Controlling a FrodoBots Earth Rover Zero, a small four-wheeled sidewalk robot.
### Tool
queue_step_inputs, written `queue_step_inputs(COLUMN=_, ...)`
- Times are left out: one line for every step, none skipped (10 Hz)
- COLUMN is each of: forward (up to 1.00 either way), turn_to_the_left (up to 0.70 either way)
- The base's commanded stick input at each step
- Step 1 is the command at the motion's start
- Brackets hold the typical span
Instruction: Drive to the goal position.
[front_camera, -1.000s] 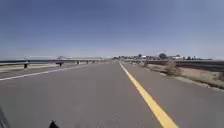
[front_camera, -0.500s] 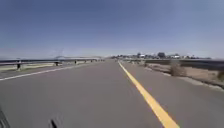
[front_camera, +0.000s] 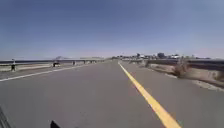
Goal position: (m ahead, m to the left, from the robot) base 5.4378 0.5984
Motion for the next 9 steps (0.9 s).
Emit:
queue_step_inputs(forward=0.85, turn_to_the_left=0.0)
queue_step_inputs(forward=0.85, turn_to_the_left=0.0)
queue_step_inputs(forward=0.85, turn_to_the_left=0.0)
queue_step_inputs(forward=0.85, turn_to_the_left=0.0)
queue_step_inputs(forward=0.85, turn_to_the_left=0.0)
queue_step_inputs(forward=0.85, turn_to_the_left=0.0)
queue_step_inputs(forward=0.85, turn_to_the_left=0.0)
queue_step_inputs(forward=0.85, turn_to_the_left=0.0)
queue_step_inputs(forward=0.85, turn_to_the_left=0.0)
